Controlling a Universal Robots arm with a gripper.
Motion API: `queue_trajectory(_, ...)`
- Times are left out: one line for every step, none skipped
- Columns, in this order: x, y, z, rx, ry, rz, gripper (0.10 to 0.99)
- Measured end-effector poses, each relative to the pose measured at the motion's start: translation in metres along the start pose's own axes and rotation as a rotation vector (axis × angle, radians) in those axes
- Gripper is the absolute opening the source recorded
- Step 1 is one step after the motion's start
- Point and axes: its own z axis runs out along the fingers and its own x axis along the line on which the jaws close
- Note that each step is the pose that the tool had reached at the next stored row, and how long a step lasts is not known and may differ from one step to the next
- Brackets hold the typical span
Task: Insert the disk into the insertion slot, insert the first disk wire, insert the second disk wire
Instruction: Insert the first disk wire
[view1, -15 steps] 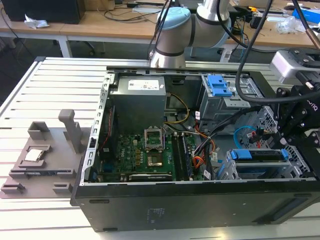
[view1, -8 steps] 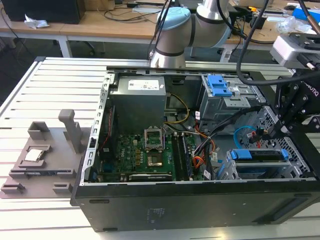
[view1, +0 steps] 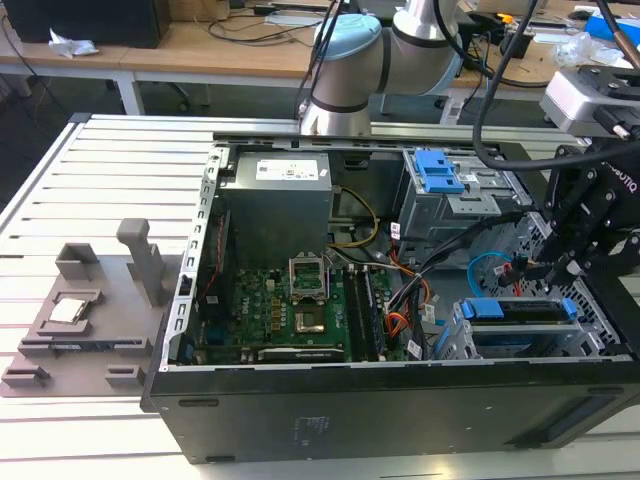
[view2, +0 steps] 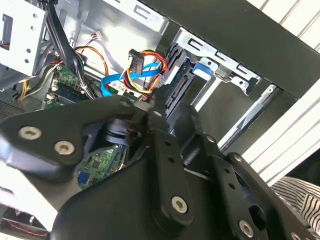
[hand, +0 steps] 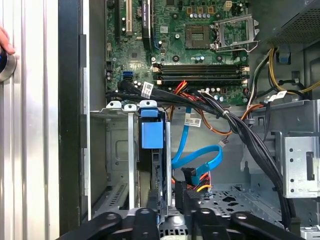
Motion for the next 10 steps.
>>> queue_trajectory(0.0000,0.0000,0.0000,0.000,0.0000,0.000,0.361)
queue_trajectory(-0.0015,0.0000,0.0000,0.000,0.0000,0.000,0.361)
queue_trajectory(-0.0055,0.0001,0.0000,0.000,0.0000,0.000,0.361)
queue_trajectory(-0.0078,0.0001,0.0000,0.000,0.0002,0.000,0.361)
queue_trajectory(-0.0105,0.0002,0.0000,0.000,0.0004,0.000,0.361)
queue_trajectory(-0.0118,0.0002,0.0001,0.000,0.0005,0.000,0.361)
queue_trajectory(-0.0126,0.0002,0.0009,0.000,0.0006,-0.001,0.361)
queue_trajectory(-0.0143,0.0001,0.0038,0.000,0.0007,-0.003,0.361)
queue_trajectory(-0.0158,0.0000,0.0067,0.000,0.0012,-0.005,0.361)
queue_trajectory(-0.0163,-0.0003,0.0089,0.000,0.0027,-0.006,0.361)
